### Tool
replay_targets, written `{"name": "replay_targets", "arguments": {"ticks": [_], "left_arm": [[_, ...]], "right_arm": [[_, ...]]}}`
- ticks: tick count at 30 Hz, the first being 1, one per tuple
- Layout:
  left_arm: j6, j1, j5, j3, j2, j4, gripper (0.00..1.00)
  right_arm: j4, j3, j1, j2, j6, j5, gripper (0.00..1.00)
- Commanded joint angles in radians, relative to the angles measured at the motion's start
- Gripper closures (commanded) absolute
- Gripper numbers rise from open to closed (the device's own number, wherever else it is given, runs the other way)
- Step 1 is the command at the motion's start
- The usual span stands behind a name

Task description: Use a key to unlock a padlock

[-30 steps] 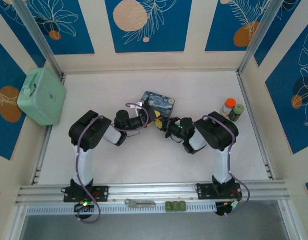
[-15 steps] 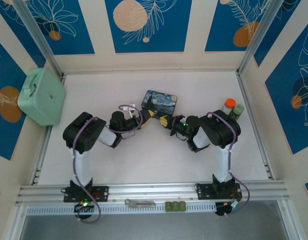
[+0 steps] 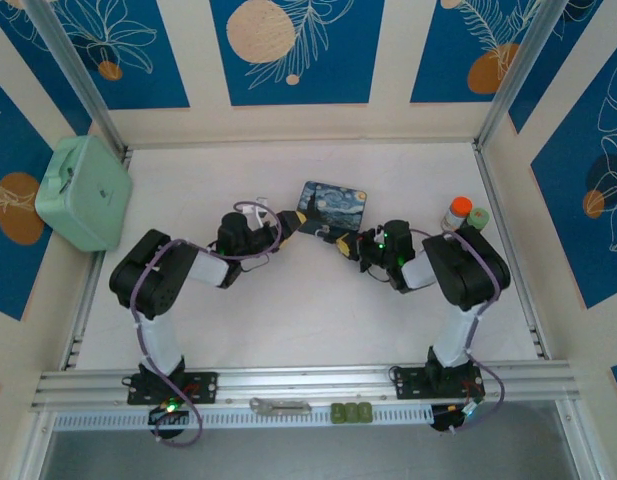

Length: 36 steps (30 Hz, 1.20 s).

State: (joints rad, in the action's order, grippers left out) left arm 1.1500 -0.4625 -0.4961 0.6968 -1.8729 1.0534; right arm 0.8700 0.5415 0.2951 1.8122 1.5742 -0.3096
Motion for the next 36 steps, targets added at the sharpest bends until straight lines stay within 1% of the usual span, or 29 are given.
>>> {"name": "replay_targets", "arguments": {"ticks": [1,4,6,9,19,26,29,33,36], "left_arm": [[-0.014,0.008,-0.011,0.021,0.021,-0.011,0.00],[-0.005,0.007,-0.011,0.026,0.019,-0.003,0.00],[-0.003,0.007,-0.012,0.029,0.020,0.000,0.00],[-0.001,0.005,-0.016,0.030,0.024,0.000,0.00],[0.003,0.004,-0.022,0.012,0.043,0.011,0.00],[0.005,0.004,-0.025,0.021,0.050,-0.004,0.00],[-0.013,0.004,-0.010,0.031,0.066,-0.065,0.01],[-0.101,0.004,0.029,0.055,0.123,-0.238,0.00],[-0.158,0.004,0.059,0.076,0.164,-0.355,0.00]], "right_arm": [[-0.280,0.065,0.002,-0.104,-0.269,0.013,1.00],[-0.358,0.090,0.006,-0.155,-0.344,0.047,1.00],[-0.407,0.100,0.006,-0.171,-0.360,0.069,1.00],[-0.404,0.096,0.005,-0.159,-0.360,0.069,1.00],[-0.261,0.055,0.001,-0.065,-0.302,0.058,1.00],[-0.215,0.059,0.004,-0.055,-0.361,0.067,1.00],[-0.197,0.065,0.011,-0.061,-0.408,0.079,1.00],[-0.218,0.085,0.025,-0.077,-0.453,0.097,1.00],[-0.249,0.091,0.043,-0.102,-0.494,0.143,1.00]]}}
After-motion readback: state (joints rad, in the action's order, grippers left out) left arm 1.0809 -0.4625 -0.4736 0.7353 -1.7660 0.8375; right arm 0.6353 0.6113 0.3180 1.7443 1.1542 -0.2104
